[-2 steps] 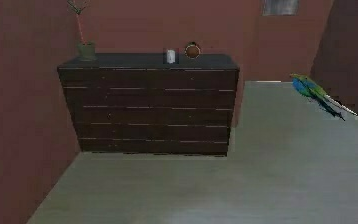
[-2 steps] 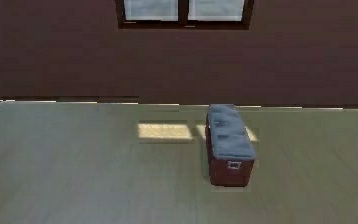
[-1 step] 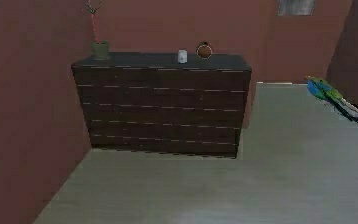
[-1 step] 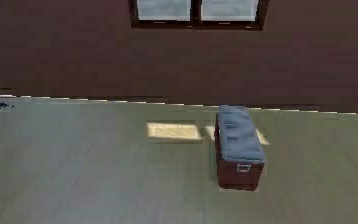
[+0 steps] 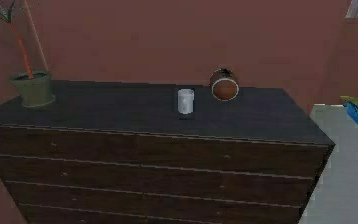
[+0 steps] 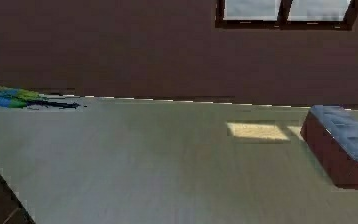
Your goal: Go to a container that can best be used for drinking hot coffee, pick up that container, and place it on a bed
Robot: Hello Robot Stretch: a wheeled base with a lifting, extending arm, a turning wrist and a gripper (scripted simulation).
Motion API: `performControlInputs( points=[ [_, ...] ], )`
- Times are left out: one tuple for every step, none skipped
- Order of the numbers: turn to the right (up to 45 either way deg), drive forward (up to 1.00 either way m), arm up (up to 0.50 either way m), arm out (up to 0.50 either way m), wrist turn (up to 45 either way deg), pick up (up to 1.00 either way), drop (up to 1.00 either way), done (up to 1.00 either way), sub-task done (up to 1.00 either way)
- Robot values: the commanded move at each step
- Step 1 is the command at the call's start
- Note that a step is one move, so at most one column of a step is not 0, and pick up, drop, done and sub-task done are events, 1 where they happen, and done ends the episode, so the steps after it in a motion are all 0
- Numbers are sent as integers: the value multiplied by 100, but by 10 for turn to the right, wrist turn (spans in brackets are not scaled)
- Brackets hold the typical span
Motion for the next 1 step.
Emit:
performControlInputs(
  points=[
    [-120,0,0,0,0,0,0,0,0]
  ],
)
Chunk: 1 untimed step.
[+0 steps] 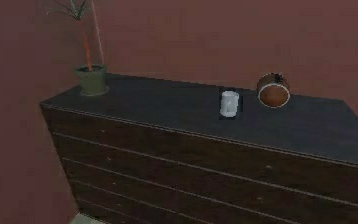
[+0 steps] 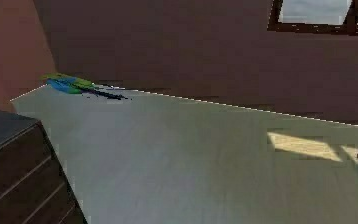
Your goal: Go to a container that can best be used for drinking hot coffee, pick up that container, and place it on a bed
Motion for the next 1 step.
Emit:
performControlInputs(
  points=[
    [0,10,0,0,0,0,0,0,0]
  ],
)
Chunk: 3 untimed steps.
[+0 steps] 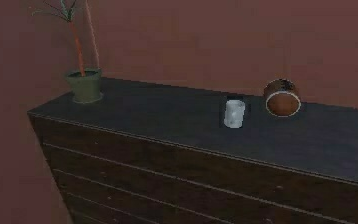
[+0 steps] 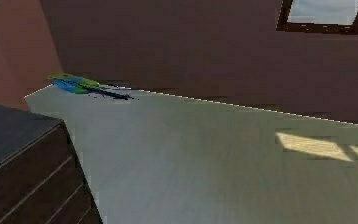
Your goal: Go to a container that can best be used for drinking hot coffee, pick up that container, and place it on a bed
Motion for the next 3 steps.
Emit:
performControlInputs(
  points=[
    [-450,0,0,0,0,0,0,0,0],
    [-240,0,0,0,0,0,0,0,0],
    [0,0,50,0,0,0,0,0,0]
  ],
)
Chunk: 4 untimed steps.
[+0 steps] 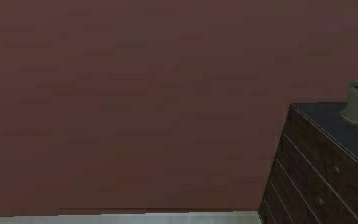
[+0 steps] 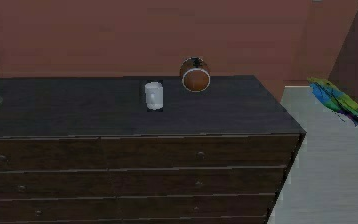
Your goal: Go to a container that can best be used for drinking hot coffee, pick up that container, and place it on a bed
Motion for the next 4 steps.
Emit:
performControlInputs(
  points=[
    [0,0,38,0,0,0,0,0,0],
    [0,0,0,46,0,0,0,0,0],
    [0,0,0,0,450,0,0,0,0],
    [0,0,0,0,450,0,0,0,0]
  ],
)
